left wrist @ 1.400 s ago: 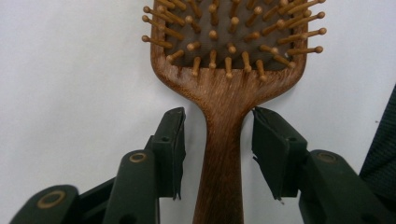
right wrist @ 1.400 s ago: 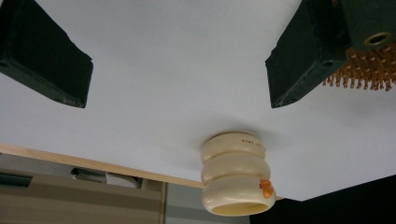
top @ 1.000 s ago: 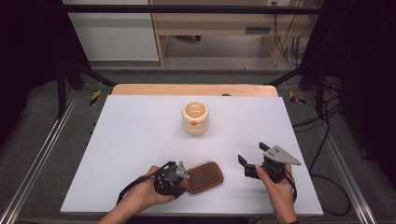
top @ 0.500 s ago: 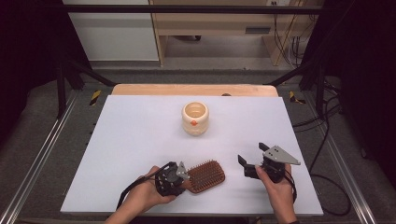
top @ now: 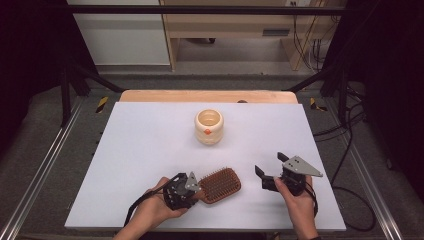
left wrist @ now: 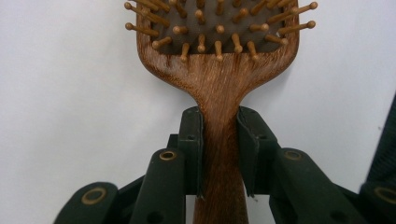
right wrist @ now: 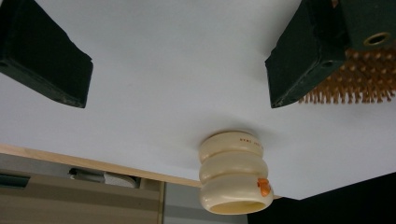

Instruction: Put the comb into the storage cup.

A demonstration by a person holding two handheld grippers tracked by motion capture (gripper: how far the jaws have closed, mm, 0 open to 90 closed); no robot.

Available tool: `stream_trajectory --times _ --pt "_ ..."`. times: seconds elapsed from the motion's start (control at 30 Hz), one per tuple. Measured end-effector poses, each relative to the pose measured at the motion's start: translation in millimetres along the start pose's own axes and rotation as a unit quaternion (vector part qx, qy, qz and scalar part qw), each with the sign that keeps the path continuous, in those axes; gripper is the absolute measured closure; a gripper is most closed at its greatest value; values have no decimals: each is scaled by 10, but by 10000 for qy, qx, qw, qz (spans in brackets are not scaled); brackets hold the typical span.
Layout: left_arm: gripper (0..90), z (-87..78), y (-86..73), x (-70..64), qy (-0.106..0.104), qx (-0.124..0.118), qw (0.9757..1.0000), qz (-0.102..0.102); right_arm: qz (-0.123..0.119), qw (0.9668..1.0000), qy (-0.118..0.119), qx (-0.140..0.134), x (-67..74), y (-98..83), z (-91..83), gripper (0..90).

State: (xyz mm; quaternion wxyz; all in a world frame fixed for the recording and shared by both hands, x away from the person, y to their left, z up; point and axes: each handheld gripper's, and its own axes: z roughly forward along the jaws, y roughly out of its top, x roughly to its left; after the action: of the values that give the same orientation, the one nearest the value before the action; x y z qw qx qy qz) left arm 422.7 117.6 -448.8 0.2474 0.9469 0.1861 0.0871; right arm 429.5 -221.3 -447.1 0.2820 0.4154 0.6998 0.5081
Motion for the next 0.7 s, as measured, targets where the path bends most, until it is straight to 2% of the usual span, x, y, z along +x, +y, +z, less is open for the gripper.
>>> stream_trajectory --times 0.1,0.23,0.33,0.43,0.5,0.63,0.7 --pt "724 -52 -11 29 232 -300 9993 -50 9 10000 32 -45 5 5 -5 73" --pt "724 -80 -37 58 556 -639 9964 -84 107 9995 156 -239 13 32 -30 72" --pt "724 -71 -88 69 674 -923 9934 -53 243 9986 221 -403 24 45 -53 72" --pt "724 -51 -125 63 781 -1070 9912 -85 410 9974 232 -553 22 54 -71 74" --pt "724 -24 -143 67 801 -1191 9896 -135 434 9969 249 -608 25 66 -87 75" --pt "724 14 -128 77 885 -1251 9881 -120 465 9956 337 -734 36 94 -113 75" --pt "724 20 -148 61 931 -1350 9863 -152 509 9950 396 -766 44 100 -109 76"
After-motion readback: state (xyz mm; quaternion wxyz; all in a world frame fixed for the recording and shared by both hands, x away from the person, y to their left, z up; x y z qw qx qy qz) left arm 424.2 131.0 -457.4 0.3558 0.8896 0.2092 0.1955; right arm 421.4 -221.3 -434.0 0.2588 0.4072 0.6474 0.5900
